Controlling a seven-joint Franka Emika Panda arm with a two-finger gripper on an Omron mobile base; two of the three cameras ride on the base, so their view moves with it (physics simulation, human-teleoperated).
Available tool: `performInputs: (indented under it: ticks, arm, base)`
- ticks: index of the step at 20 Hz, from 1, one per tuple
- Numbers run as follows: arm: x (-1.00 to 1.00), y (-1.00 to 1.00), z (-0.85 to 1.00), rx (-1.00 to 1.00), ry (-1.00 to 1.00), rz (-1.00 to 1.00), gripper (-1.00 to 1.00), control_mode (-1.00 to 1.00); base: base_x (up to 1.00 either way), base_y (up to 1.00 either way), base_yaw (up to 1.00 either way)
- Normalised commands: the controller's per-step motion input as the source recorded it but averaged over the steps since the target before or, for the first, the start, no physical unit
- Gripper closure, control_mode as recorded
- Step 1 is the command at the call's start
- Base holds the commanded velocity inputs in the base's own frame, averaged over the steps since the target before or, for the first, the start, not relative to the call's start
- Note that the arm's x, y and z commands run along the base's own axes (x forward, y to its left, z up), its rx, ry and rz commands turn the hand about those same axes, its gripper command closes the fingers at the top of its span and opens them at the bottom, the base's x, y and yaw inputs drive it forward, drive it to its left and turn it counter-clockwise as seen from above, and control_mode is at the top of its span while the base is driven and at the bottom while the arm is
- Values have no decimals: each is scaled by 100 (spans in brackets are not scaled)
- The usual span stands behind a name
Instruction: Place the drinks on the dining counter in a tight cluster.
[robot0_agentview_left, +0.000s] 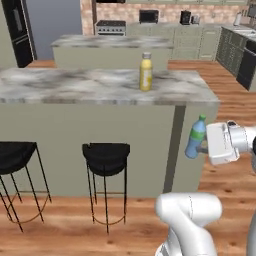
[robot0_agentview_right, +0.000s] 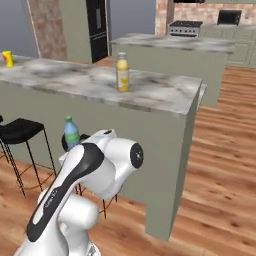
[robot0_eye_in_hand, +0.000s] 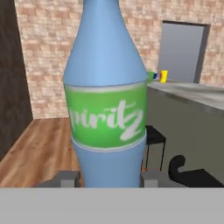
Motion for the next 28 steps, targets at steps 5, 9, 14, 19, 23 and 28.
performInputs:
  ticks: [5, 9, 14, 19, 23, 28]
  arm:
    - [0, 0, 0, 0, 0, 0, 100, 100]
    - [0, 0, 0, 0, 0, 0, 100, 100]
    - [0, 0, 0, 0, 0, 0, 100, 100]
    - [0, 0, 0, 0, 0, 0, 100, 100]
    - [0, 0, 0, 0, 0, 0, 100, 100]
    - [0, 0, 0, 0, 0, 0, 100, 100]
  base:
    - [1, 37, -38]
    - [14, 16, -46]
    - [32, 20, -41]
    - [56, 47, -28]
    - [51, 36, -21]
    - [33, 28, -17]
